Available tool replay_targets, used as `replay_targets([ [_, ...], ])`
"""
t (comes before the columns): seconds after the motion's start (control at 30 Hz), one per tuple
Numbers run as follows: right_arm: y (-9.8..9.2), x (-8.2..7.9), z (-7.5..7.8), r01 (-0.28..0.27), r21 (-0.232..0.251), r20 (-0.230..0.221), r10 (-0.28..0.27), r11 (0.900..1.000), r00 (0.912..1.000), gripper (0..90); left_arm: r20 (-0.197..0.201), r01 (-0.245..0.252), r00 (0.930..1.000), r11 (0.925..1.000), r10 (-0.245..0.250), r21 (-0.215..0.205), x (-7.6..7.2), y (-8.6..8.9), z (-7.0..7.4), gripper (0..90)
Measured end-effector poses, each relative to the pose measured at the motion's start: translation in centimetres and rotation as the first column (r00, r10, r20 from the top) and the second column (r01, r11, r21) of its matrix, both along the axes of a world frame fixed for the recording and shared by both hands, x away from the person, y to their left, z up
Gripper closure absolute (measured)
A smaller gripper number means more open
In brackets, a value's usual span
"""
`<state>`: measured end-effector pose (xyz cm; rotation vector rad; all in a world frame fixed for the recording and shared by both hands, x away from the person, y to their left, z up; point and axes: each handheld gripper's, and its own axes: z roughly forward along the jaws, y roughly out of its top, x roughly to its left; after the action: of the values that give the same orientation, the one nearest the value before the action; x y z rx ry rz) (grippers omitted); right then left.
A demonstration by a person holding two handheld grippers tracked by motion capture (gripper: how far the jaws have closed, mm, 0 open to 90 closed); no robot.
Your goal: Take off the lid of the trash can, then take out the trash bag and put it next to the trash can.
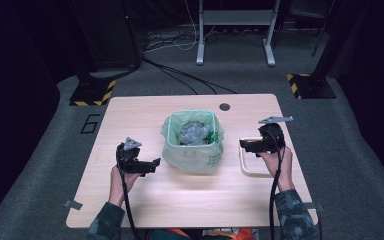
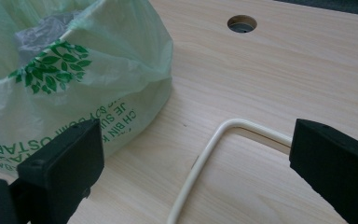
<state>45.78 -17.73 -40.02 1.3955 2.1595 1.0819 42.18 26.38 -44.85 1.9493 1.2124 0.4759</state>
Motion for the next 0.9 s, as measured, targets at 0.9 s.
replay_targets([
  [0.9, 6.7, 0.0, -0.1, -0.236, 0.003, -0.013, 0.236, 0.972, 0.9717, 4.4, 0.001, 0.176, 0.9843, 0.9813, -0.177, -0.077, 2.0, -2.5, 1.4, 0.1],
])
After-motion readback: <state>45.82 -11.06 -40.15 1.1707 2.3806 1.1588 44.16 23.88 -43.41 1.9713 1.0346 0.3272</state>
